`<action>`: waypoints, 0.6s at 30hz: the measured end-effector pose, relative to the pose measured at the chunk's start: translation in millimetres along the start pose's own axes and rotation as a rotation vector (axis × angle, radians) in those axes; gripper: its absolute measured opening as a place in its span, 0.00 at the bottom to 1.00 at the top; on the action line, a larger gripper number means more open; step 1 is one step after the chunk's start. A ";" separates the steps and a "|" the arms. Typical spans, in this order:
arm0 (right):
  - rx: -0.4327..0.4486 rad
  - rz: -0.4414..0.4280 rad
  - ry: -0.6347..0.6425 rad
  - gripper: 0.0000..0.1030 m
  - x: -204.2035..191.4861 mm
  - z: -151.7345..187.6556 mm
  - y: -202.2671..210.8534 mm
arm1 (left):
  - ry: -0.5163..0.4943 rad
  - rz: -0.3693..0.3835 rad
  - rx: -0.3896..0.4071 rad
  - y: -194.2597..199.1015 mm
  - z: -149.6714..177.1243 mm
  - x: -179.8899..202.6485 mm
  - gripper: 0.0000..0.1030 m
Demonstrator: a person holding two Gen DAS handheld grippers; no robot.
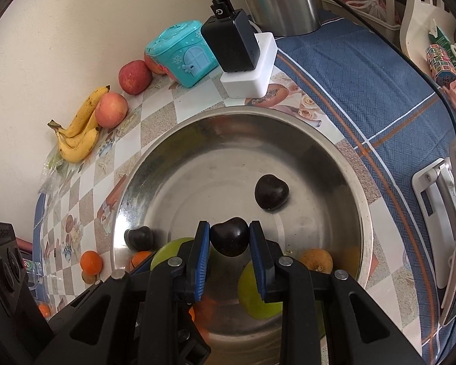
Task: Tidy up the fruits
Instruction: 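Open the right tool to drop the plum while the left tool releases the green fruit into the bowl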
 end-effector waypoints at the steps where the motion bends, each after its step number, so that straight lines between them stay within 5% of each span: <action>1: 0.000 0.003 0.000 0.27 -0.1 0.0 0.3 | 0.002 0.000 -0.002 -0.3 0.1 -0.1 0.46; 13: 0.031 0.014 0.010 0.30 -1.4 -3.5 11.4 | 0.005 0.022 0.021 15.8 -4.2 0.5 0.47; 18: 0.060 0.023 0.026 0.30 -3.6 -5.4 23.3 | 0.024 -0.026 -0.003 22.3 -4.9 -7.2 0.47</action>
Point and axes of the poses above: each gripper's, at about its wrist camera, not at the fingertips, and y roughly against the way its jaws point, x to its right, z to its underside, the point moved 2 cm from there along -y, roughly the way its jaws point, and after that the axes turned 4 degrees about -z, right-handed, at the moved point
